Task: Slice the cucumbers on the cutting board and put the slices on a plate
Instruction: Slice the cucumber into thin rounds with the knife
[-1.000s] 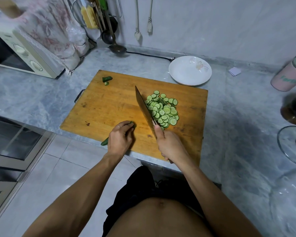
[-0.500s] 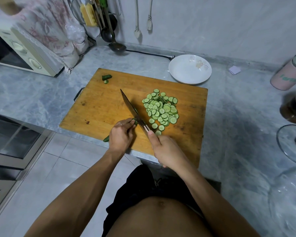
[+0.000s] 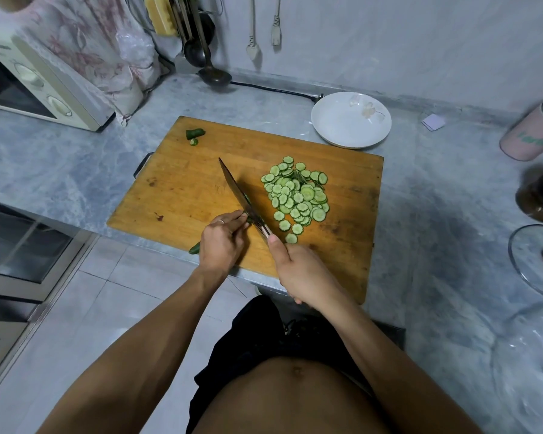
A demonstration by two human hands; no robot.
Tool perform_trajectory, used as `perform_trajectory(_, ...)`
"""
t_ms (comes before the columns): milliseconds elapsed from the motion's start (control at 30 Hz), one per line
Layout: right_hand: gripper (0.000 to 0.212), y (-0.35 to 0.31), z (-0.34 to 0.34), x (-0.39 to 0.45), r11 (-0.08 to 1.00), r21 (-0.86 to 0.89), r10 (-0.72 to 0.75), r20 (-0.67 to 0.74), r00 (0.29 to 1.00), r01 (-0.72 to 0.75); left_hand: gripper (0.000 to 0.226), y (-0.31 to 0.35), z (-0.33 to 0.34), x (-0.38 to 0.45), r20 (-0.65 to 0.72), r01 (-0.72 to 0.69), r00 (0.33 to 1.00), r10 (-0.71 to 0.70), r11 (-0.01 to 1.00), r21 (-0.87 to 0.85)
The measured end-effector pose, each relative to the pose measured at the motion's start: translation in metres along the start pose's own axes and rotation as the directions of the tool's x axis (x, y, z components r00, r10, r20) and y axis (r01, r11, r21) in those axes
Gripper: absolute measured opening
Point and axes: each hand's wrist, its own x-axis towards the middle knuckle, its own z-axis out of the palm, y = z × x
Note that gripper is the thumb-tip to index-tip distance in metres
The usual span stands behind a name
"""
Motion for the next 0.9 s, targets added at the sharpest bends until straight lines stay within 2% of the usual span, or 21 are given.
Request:
perform_trajectory(267,0.060,-0.003,0.016,0.019,1.000,-0.012,-0.009,-0.042,0.999,0.008,0.025,0.003,0.000,-0.001,-0.012,0.000,1.000,0.000,1.000,0.010)
perform_trajectory(400,0.062,0.007,0.005,0.021,0.997,0.056,0.055,-0.056,0.997,-0.052,0.024,0.001,-0.003,0.000,0.007,-0.021,1.000,0.021,1.000,0.014)
perform_trajectory(600,0.062,0.017,-0.009,0.013,0.987,0.150,0.069,-0.109,0.992,-0.053,0.022,0.000,-0.010,0.002,0.046,-0.028,0.999,0.027,0.999,0.023)
perform_trajectory(767,0.060,0.017,-0.007,0.009,0.994,0.087,0.067,-0.072,0.995,-0.061,0.019,0.000,-0.007,-0.001,-0.010,-0.046,0.999,0.046,0.999,0.028)
perform_trajectory(900,0.066,0.012,-0.005,0.002,0.996,0.092,0.015,-0.047,0.999,-0.010,0.017,-0.003,-0.006,0.000,-0.017,-0.053,0.998,0.054,0.999,0.008)
